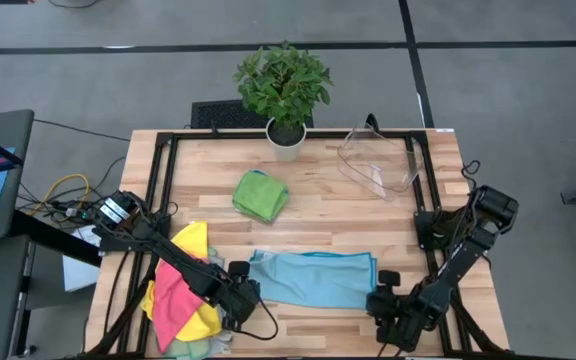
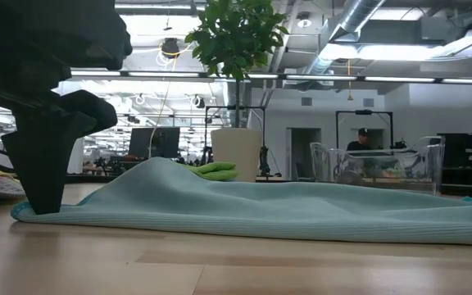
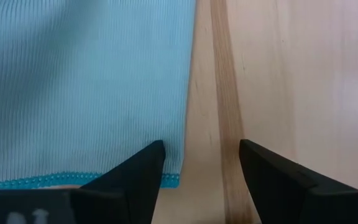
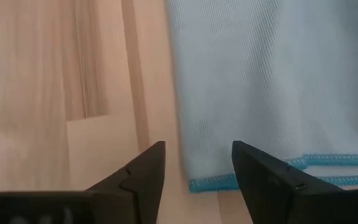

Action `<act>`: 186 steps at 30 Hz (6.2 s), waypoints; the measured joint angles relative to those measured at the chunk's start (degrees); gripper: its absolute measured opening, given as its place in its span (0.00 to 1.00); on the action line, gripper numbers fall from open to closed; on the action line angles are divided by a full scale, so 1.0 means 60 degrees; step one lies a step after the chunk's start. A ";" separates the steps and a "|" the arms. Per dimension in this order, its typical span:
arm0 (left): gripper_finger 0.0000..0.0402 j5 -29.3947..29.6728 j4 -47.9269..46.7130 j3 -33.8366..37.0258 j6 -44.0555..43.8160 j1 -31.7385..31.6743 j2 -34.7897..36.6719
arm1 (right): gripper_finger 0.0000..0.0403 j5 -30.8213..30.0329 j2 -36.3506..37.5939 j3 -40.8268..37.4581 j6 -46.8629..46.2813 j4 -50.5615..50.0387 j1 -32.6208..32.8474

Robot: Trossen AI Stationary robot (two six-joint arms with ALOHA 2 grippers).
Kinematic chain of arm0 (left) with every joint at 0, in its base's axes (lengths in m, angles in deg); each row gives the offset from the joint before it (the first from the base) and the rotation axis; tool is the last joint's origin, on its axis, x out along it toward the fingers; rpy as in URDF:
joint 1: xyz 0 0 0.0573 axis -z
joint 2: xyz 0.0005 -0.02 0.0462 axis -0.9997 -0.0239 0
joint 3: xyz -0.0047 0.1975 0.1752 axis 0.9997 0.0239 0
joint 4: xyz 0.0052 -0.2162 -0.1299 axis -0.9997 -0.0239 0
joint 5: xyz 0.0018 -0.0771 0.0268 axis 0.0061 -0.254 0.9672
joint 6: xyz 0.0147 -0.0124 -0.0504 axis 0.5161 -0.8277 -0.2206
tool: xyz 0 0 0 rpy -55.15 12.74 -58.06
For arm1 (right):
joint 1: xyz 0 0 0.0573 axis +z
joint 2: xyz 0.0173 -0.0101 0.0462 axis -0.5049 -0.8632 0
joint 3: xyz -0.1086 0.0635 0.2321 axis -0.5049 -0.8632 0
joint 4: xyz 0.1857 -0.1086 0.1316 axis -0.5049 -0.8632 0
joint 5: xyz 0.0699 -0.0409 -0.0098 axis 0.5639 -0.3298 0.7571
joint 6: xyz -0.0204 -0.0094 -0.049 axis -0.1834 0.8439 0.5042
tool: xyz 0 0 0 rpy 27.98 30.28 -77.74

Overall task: Fold microfiber towels
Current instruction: Fold the light blue microfiber towel

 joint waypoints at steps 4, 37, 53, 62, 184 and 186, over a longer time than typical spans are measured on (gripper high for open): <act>0.47 0.0051 -0.0017 -0.0004 -0.0142 0.0000 -0.0015 | 0.52 0.0087 0.0000 -0.0182 0.0044 0.0235 0.0119; 0.00 -0.0615 -0.3070 -0.1634 -0.0821 -0.0667 0.0745 | 0.03 0.0224 0.1512 0.0311 -0.0472 -0.1918 -0.0419; 0.00 0.2279 -0.7399 -0.3089 0.2857 -0.3884 0.2879 | 0.03 -0.2858 0.5809 0.0466 -0.1647 -0.7778 -0.2103; 0.00 0.2194 -0.7303 -0.3095 0.4033 -0.5563 0.3442 | 0.03 -0.3261 0.6096 0.0412 -0.0171 -0.7727 -0.3520; 0.42 0.3468 -0.2800 -0.1820 -0.6434 0.0412 0.0849 | 0.50 0.2125 -0.1428 0.2056 0.8116 0.2998 -0.6352; 0.42 0.3711 -0.2643 -0.1668 -0.6518 0.0349 0.0823 | 0.50 0.2209 -0.1428 0.1865 0.8215 0.3203 -0.6465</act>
